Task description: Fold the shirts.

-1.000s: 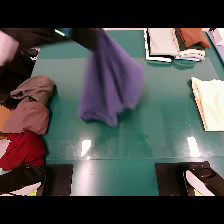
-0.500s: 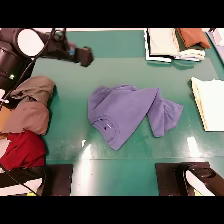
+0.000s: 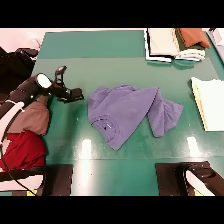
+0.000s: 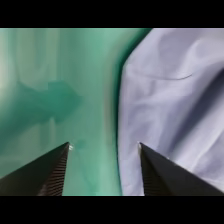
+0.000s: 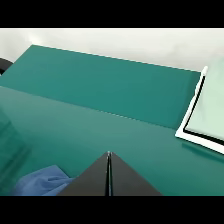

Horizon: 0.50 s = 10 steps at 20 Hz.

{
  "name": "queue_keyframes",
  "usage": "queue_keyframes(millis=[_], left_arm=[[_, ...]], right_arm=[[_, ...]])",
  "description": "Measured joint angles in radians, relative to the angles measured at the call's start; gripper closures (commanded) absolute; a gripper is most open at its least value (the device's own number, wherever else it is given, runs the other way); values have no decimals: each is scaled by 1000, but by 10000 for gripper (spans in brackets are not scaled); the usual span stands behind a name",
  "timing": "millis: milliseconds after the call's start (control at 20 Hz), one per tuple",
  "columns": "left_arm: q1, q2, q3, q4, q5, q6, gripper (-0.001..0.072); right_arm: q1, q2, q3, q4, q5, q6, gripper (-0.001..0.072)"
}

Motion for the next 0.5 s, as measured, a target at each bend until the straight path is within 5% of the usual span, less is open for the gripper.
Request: queue_keyframes(millis=[250, 400, 450, 500], left_arm=[[-48, -75, -40, -159, 72, 84, 194], [-83, -93, -37, -190, 110, 103, 603], [-89, -95, -25, -198, 121, 105, 685], [-91, -95, -10, -204, 128, 109, 686]], right_arm=[[0, -10, 0, 4, 3, 0, 695], [0, -27, 0, 6, 18, 0, 695], [0, -35, -1, 6, 31, 0, 695], [0, -44, -1, 5, 46, 0, 695]])
